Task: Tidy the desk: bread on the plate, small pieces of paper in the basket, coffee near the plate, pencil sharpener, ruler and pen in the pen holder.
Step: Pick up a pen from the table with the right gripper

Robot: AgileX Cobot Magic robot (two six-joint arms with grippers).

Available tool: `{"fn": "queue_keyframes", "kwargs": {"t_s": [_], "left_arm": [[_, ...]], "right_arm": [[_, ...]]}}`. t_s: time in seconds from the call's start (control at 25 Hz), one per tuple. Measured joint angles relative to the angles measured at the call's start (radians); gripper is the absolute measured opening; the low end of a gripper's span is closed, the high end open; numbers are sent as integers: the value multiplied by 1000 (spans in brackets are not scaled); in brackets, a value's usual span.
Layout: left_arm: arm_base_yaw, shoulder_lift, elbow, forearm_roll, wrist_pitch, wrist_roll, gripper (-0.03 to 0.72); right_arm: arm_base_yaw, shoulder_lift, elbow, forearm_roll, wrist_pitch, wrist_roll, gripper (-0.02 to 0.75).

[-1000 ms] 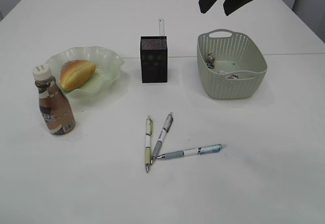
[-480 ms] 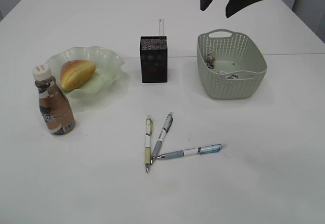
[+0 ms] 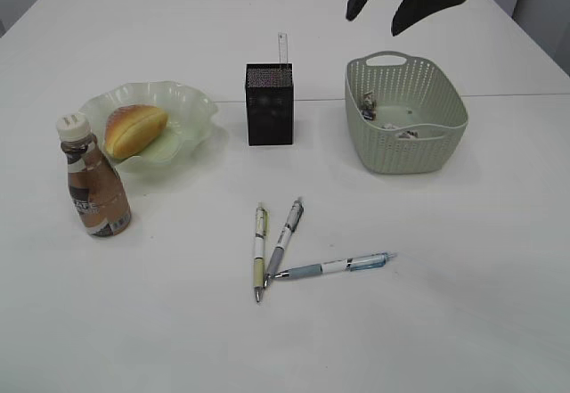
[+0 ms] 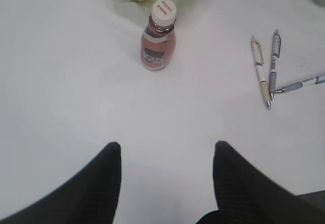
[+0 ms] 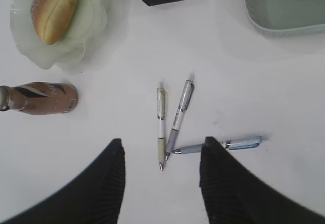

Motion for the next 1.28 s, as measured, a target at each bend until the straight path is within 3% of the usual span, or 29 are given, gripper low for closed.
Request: {"fn": "queue_keyframes", "kwargs": {"t_s": [0.32,0.76,1.28], "left_arm": [[0,0,0,0,0,15,416],[0,0,0,0,0,27,416],[0,0,0,0,0,27,416]], "right_arm": [[117,163,0,-42,-2,109,382],[119,395,0,-20,-14,137,382],[119,478,0,-3,-79,137,382]]}}
